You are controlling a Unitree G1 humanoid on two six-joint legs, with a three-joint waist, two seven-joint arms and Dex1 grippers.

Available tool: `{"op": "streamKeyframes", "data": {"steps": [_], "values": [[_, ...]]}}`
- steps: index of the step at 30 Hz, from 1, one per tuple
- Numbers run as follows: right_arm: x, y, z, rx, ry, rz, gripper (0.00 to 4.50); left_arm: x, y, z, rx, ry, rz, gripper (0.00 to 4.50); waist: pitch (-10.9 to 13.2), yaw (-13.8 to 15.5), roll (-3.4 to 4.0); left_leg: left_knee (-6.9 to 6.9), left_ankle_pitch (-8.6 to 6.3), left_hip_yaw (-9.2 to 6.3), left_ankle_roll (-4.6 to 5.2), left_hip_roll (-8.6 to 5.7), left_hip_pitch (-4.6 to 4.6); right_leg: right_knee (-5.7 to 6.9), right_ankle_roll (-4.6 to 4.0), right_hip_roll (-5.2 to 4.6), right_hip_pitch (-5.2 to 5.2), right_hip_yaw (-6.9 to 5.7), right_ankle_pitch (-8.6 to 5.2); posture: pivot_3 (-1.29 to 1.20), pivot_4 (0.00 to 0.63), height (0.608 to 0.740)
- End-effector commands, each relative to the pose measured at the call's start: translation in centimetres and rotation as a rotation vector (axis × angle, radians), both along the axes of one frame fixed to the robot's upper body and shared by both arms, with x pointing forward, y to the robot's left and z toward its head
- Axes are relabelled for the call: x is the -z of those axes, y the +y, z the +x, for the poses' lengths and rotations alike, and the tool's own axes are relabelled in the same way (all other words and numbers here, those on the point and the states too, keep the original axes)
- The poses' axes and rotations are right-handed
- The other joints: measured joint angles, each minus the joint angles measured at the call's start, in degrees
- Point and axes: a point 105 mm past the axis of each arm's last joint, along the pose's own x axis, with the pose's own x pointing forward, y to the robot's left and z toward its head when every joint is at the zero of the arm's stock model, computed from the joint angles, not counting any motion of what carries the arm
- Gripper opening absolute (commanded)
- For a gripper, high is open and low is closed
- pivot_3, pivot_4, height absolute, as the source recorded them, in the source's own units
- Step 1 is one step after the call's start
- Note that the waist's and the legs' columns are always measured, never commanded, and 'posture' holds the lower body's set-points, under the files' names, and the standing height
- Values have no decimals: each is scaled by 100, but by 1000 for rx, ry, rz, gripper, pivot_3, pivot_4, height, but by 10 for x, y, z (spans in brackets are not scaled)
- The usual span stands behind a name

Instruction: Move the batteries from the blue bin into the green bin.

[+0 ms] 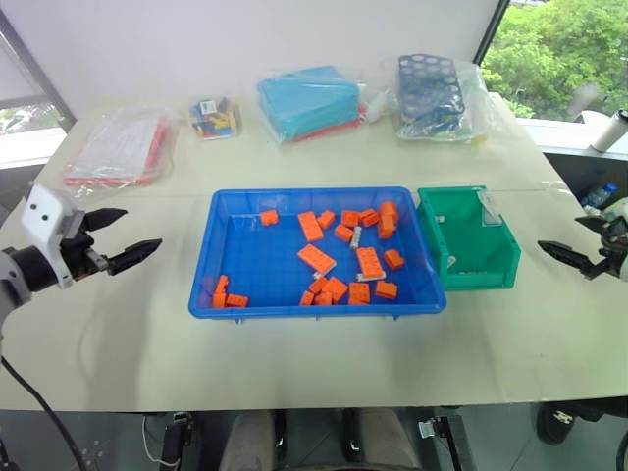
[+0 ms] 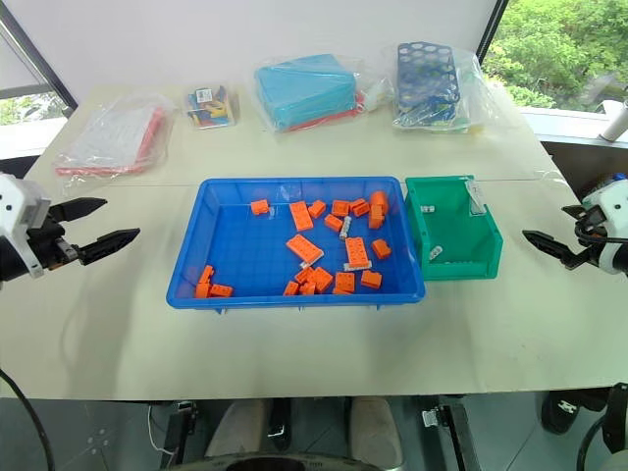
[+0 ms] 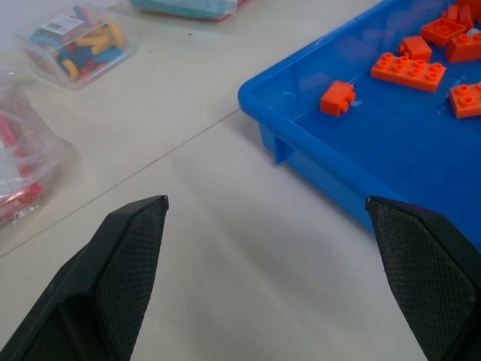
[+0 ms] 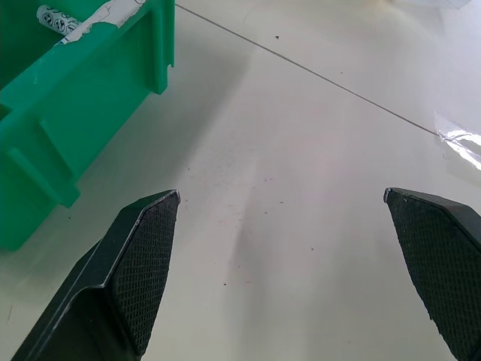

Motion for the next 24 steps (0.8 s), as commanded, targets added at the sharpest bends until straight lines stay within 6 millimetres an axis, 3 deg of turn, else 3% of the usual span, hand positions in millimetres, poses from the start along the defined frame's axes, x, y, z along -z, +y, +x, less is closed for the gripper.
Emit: {"op": "streamKeyframes", "data": {"steps": [1,11,15,18,24], "values": [[-17,-7,-2,28,-53,-5,4500,-10,0,3,-2,-35,29,4404,0,0,0,0,0,0,0,0,0,0,0,0,0,0,0,0,150,737],[-27,-7,2,28,-50,-25,4500,-3,-10,6,6,-32,-13,4404,0,3,0,0,0,5,0,0,0,1,1,2,-1,6,1,0,150,737],[-40,-5,8,41,-94,-13,4500,-2,-18,7,34,-20,-13,4404,0,3,0,2,0,9,0,0,0,2,2,3,-2,8,1,0,150,737],[-50,21,15,-67,-96,-6,4500,-9,-31,4,101,-14,-27,4404,0,6,0,2,0,12,0,1,2,4,2,5,-2,13,1,0,150,737],[-82,129,26,-406,-141,6,4500,-30,-66,-4,272,-24,-47,4404,0,-11,0,2,0,15,0,11,1,10,23,17,-10,23,12,0,150,737]]}}
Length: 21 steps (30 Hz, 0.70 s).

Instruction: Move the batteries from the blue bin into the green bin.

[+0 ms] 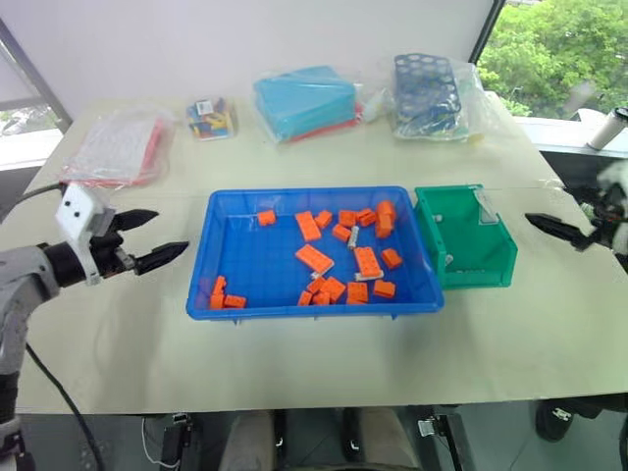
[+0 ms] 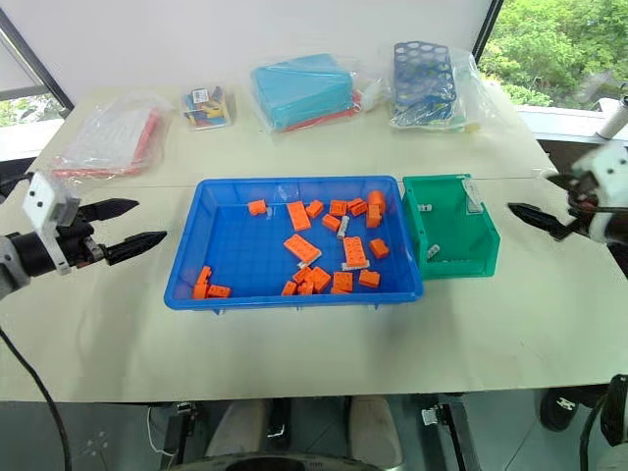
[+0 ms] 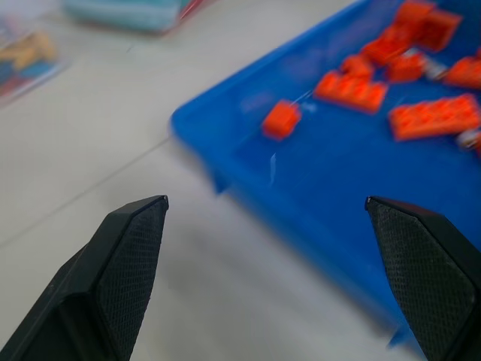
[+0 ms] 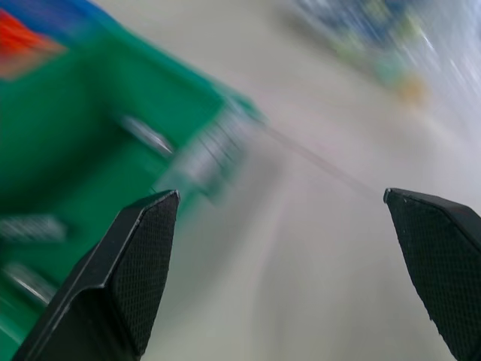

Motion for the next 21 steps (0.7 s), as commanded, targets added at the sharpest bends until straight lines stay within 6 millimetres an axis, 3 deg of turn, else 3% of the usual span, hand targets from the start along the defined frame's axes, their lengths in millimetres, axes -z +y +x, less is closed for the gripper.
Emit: {"op": "streamKeyframes", "data": {"steps": [1,7,11,14,16,21], "values": [[-28,57,0,-173,-57,4,4500,-18,-18,-6,90,-42,31,4404,0,5,1,-1,0,1,0,0,0,1,1,0,-2,1,0,0,150,737],[-26,125,-4,-339,14,81,4500,-21,-41,-16,192,-26,24,4404,3,111,-4,2,0,13,1,-3,-5,2,0,6,-11,8,0,0,150,737],[14,201,3,-413,153,43,4500,-2,-61,-34,338,43,91,4404,0,115,-9,2,-1,31,1,3,-3,4,-9,4,-23,30,-4,0,150,737],[30,237,2,-426,237,67,4500,1,-64,-36,378,64,108,4404,1,140,-10,0,0,36,1,8,-12,17,-21,9,-43,40,-9,0,150,737],[39,255,2,-423,283,71,4500,1,-66,-34,398,62,117,4404,2,199,-11,2,0,38,1,6,-21,24,-20,16,-53,37,-9,0,150,737],[57,278,0,-415,358,66,4500,-1,-74,-30,445,52,132,4404,-7,179,-28,19,-4,46,9,-10,-27,16,-20,7,-45,38,-8,0,150,737]]}}
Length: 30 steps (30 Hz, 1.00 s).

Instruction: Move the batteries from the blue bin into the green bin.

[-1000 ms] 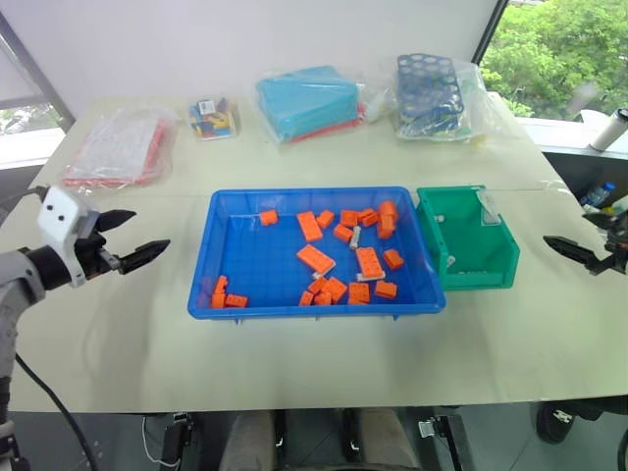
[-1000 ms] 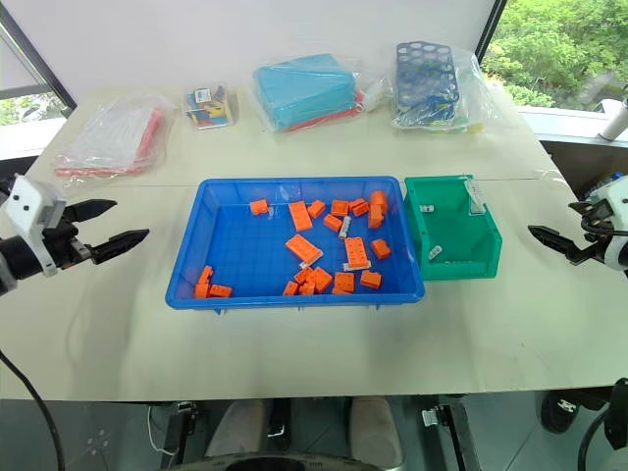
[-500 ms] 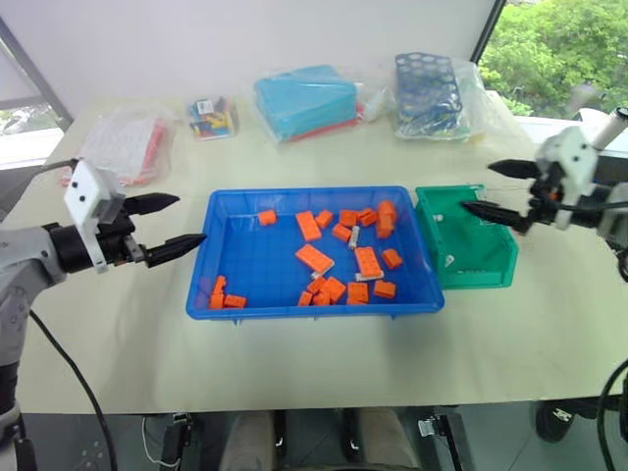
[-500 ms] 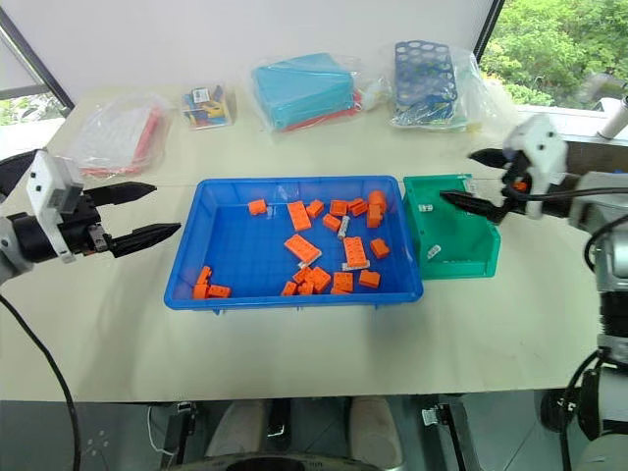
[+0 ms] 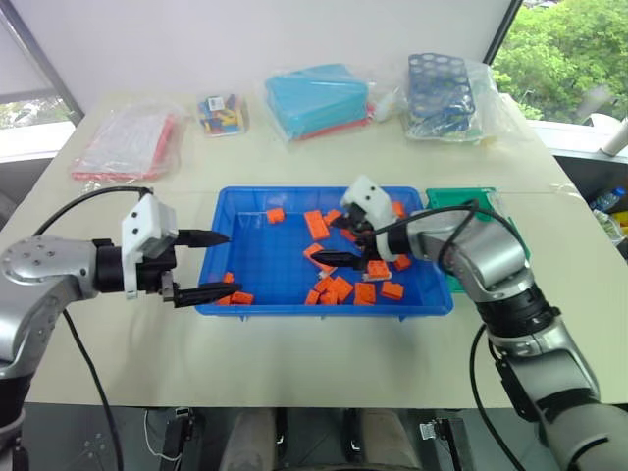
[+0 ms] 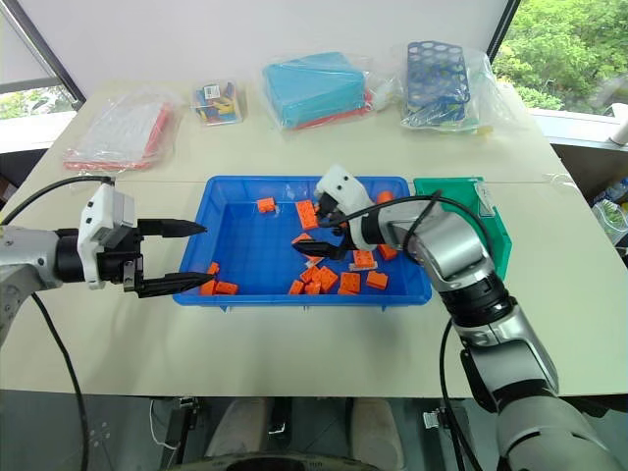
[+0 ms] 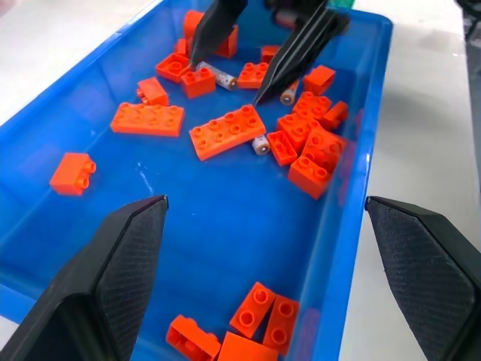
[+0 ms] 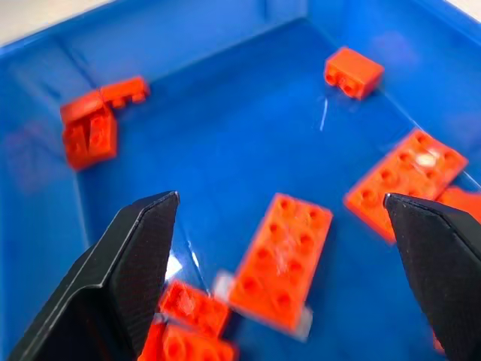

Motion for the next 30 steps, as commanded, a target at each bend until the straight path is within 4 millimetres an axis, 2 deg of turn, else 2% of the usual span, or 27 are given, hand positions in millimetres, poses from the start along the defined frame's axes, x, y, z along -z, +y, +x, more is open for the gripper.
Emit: {"op": "streamKeyframes", "data": {"steps": [1,16,19,22,24,27,30], "values": [[6,10,1,11,2,-25,4500,-6,-6,1,40,-39,18,4404,-2,-13,-6,0,-1,1,2,0,2,0,0,0,2,0,0,0,150,737],[34,5,15,89,47,-108,4500,-8,-8,8,47,-64,10,4404,0,-39,-7,-6,-2,4,3,9,2,2,20,31,-7,2,11,0,150,737],[36,8,16,81,47,-109,3638,-10,-9,11,44,-71,6,4500,-1,-38,-7,-6,-2,4,3,10,2,2,20,31,-7,2,11,0,150,737],[36,12,16,68,42,-108,2046,-12,-9,13,38,-79,4,4500,0,-38,-7,-6,-2,4,3,9,3,3,21,32,-6,2,11,0,150,737],[34,16,17,57,34,-105,1211,-13,-8,14,36,-83,4,4500,0,-38,-7,-6,-2,4,3,8,2,3,22,32,-7,2,12,0,150,737],[27,31,21,30,7,-84,1247,-14,-8,16,32,-88,2,4500,0,-41,-7,-6,-2,4,3,9,2,3,25,33,-7,2,13,0,150,737],[18,58,21,-38,-28,-44,1247,-15,-9,17,35,-89,-1,4500,0,-69,-6,-7,-2,5,3,10,2,6,27,37,-11,2,14,0,150,737]]}}
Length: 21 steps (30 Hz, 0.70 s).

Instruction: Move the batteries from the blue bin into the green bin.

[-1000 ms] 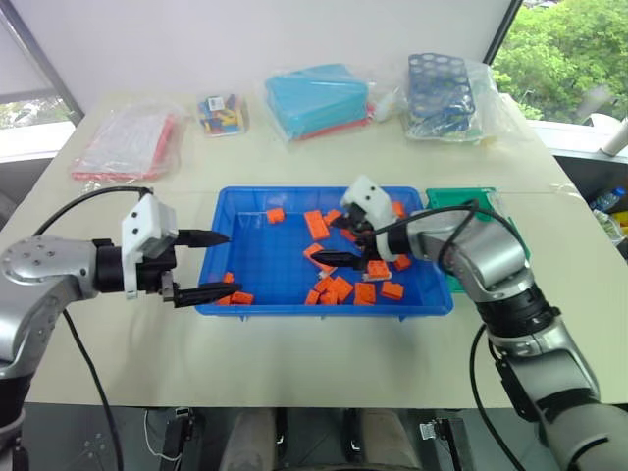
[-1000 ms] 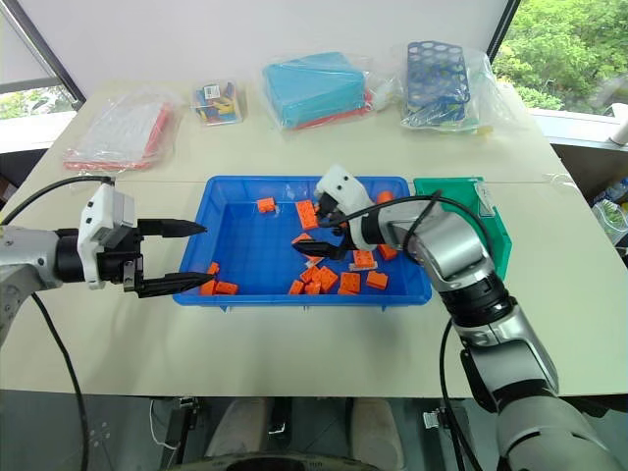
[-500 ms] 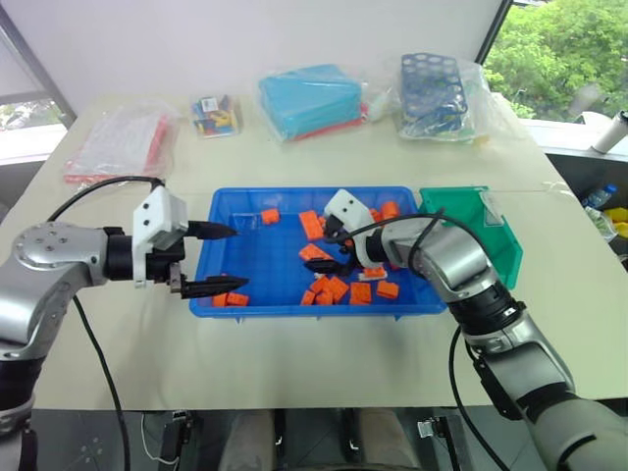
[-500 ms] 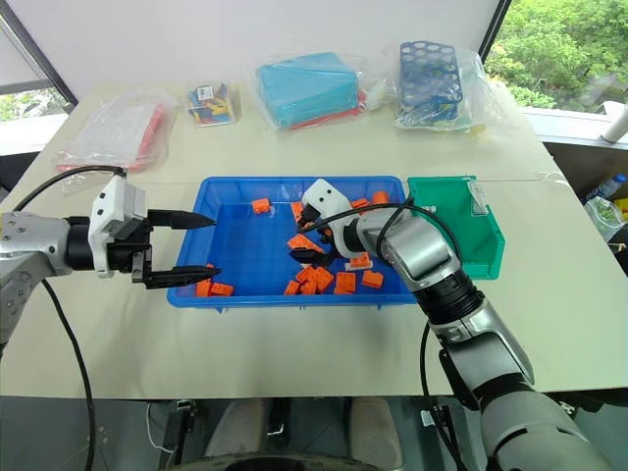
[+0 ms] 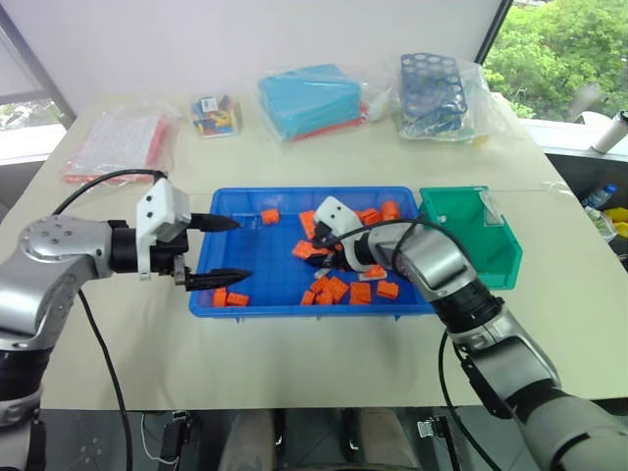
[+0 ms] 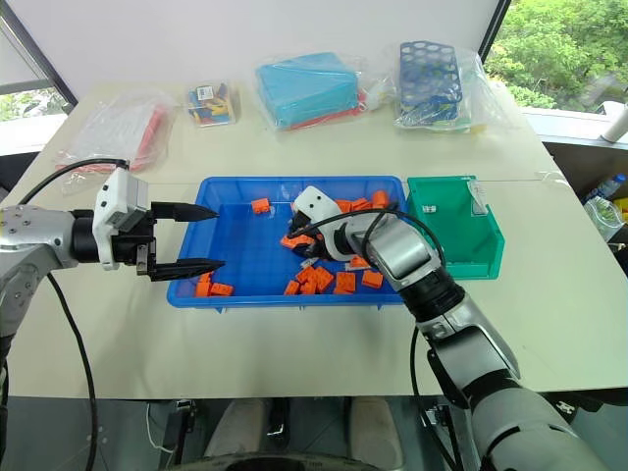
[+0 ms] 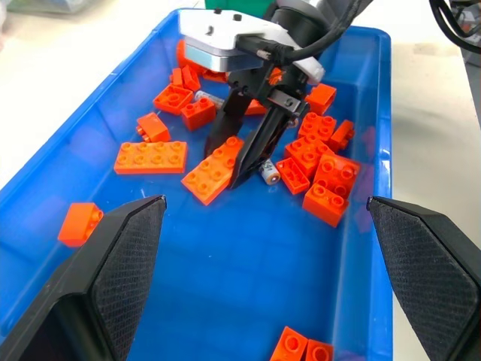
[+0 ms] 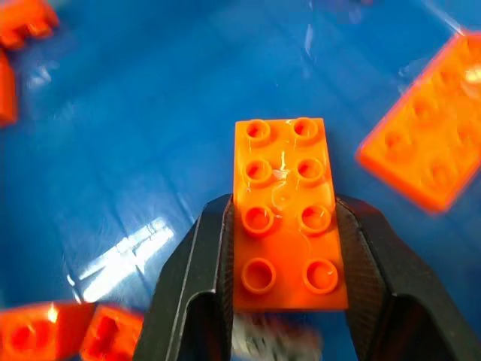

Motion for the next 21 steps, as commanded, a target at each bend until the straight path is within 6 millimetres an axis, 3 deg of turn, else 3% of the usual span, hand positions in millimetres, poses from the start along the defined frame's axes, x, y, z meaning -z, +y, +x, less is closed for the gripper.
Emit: {"op": "streamKeyframes", "data": {"steps": [1,5,8,11,18,21], "values": [[-26,37,0,-111,-102,58,1247,-9,-3,1,12,-49,-2,4500,0,-13,0,-2,0,0,0,0,1,3,1,2,-2,1,1,0,150,737],[-26,64,-3,-171,-113,76,1247,-7,-9,1,25,-51,-7,4500,0,-2,0,-5,0,1,0,1,0,4,8,3,-4,1,4,0,150,737],[-22,71,-5,-203,-121,70,2728,-7,-12,2,30,-53,-13,4500,0,33,-1,-1,0,1,-1,0,0,4,9,1,1,1,4,0,150,737],[-30,63,-8,-271,-154,62,4244,-7,-14,3,33,-57,-17,4500,1,47,-3,4,0,1,-1,0,-1,2,8,-5,5,1,4,0,150,737],[-60,13,2,-367,-231,34,4244,-8,-17,4,40,-69,-23,4500,2,22,-3,3,0,0,-1,-2,-1,2,9,-3,2,3,4,0,150,737],[-60,-15,7,-414,-273,-30,4244,-7,-19,4,43,-69,-28,4500,2,6,-3,0,0,1,-1,-1,1,2,10,2,0,3,5,0,150,737]]}}
